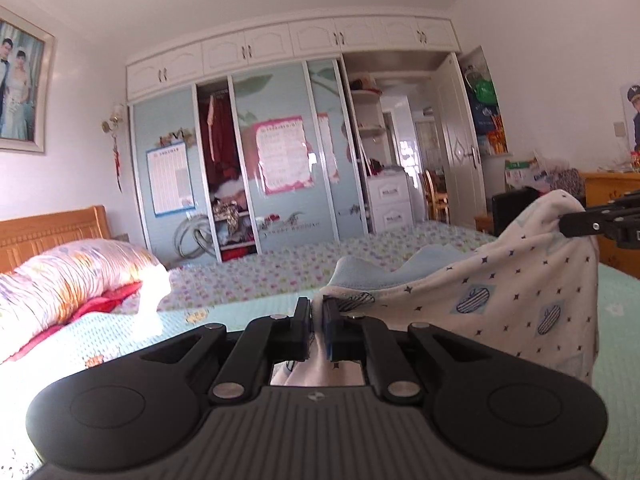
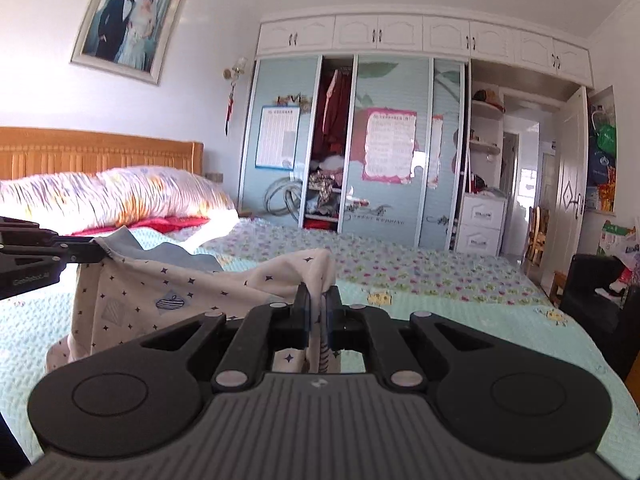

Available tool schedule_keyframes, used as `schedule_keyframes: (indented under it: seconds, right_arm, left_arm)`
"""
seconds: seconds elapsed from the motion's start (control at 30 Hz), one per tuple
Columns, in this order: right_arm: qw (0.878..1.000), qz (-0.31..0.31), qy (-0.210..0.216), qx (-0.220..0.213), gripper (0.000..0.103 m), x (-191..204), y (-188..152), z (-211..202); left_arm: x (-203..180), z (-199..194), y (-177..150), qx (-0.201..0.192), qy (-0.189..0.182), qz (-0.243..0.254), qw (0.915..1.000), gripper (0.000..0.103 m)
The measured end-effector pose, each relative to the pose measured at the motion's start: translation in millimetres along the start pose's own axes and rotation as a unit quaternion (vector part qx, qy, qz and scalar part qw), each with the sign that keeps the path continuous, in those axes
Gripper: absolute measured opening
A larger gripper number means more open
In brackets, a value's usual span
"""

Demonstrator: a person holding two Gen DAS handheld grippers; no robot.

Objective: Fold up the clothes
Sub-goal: 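Lift the garment high with both grippers, shaking it open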

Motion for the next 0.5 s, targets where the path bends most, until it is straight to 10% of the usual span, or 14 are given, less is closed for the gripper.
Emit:
schedule_keyframes:
  seconds: [0.23,0.5]
  right_arm:
    - [0.996,0.007,0.024,-0.085,0.007,-10,78,-23]
    - [0.992,0.017,0.020,-0.122,0.007,-38,135,-5]
  left_arm:
    - [8,-16,96,-0.115,0.015,0.003,0.9933,0.006]
    - [2,38,164,-0.151,-0.012,0.032,0.9880,0.006]
Point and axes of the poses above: each gripper's, at about its wrist camera, not at the fingertips, and z roughly the way its jaws point, x to its left, y to its top, the point moved 9 cm from there along z, roughly the way its jaws point, and after that the axes turned 5 degrees about -x, right-handed, at the moved point
